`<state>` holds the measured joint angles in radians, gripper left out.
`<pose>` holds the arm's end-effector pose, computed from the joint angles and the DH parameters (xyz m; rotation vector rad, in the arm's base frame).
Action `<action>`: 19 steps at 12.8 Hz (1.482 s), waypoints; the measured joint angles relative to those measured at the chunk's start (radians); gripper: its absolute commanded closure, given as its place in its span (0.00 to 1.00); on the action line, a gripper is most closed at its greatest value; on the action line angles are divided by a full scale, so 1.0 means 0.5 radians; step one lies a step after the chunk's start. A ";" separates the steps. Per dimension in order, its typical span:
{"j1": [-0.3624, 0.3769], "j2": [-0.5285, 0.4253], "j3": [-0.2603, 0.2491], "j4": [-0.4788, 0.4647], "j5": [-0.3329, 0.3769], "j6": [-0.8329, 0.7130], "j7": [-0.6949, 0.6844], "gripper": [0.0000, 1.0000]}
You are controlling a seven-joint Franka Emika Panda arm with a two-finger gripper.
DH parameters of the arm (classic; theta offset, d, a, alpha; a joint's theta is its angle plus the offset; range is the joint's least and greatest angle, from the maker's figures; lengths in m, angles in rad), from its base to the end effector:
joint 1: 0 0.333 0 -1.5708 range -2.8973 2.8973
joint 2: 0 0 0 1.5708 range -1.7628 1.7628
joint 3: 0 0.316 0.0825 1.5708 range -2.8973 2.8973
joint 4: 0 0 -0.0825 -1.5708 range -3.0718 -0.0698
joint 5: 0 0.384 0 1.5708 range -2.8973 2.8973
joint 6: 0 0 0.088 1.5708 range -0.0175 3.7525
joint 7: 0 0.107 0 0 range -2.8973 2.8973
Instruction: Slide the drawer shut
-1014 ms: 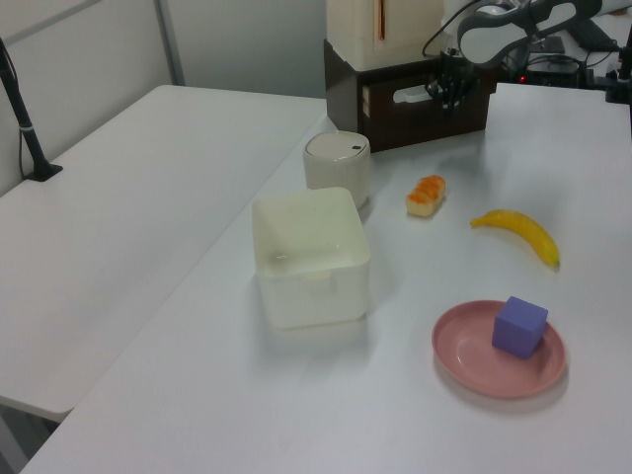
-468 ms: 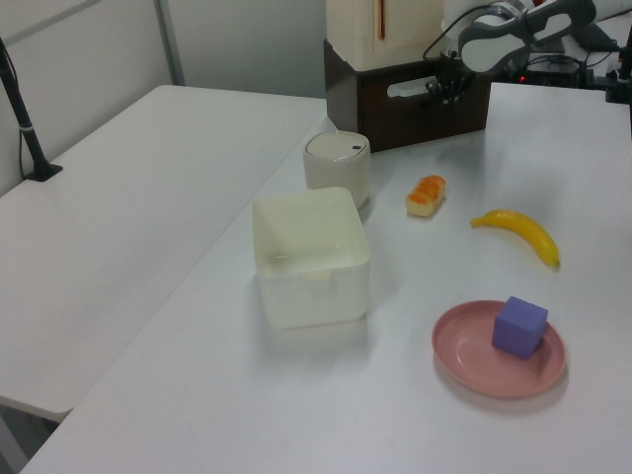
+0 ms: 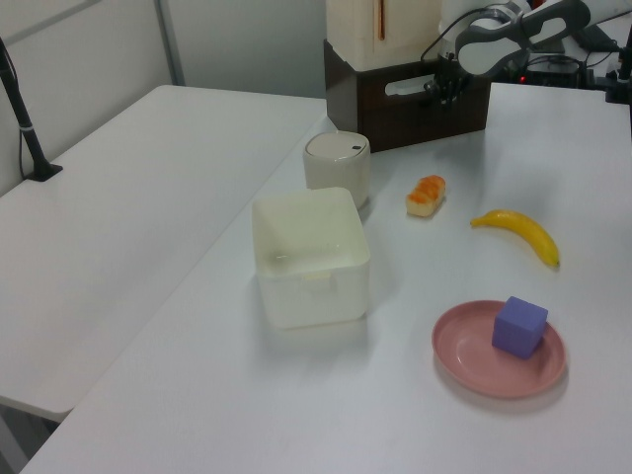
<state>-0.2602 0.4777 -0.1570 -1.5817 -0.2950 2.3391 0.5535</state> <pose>0.6544 -0.2768 0.3941 2.6168 -1.0557 0.4285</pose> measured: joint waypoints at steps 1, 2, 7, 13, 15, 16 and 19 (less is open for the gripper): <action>0.001 -0.001 0.005 -0.003 0.000 0.000 -0.053 1.00; 0.002 -0.006 0.014 -0.004 0.000 0.000 -0.097 1.00; 0.036 -0.151 0.261 -0.004 0.000 -0.283 -0.376 1.00; 0.241 -0.447 0.386 -0.024 0.298 -0.779 -0.825 0.86; 0.290 -0.599 0.387 -0.077 0.381 -0.891 -1.006 0.77; 0.321 -0.681 0.387 -0.107 0.406 -0.957 -1.057 0.75; 0.431 -0.813 0.387 -0.134 0.429 -1.165 -1.071 0.53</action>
<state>-0.0446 0.0710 0.0364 -1.6488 -0.0803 1.7566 0.0182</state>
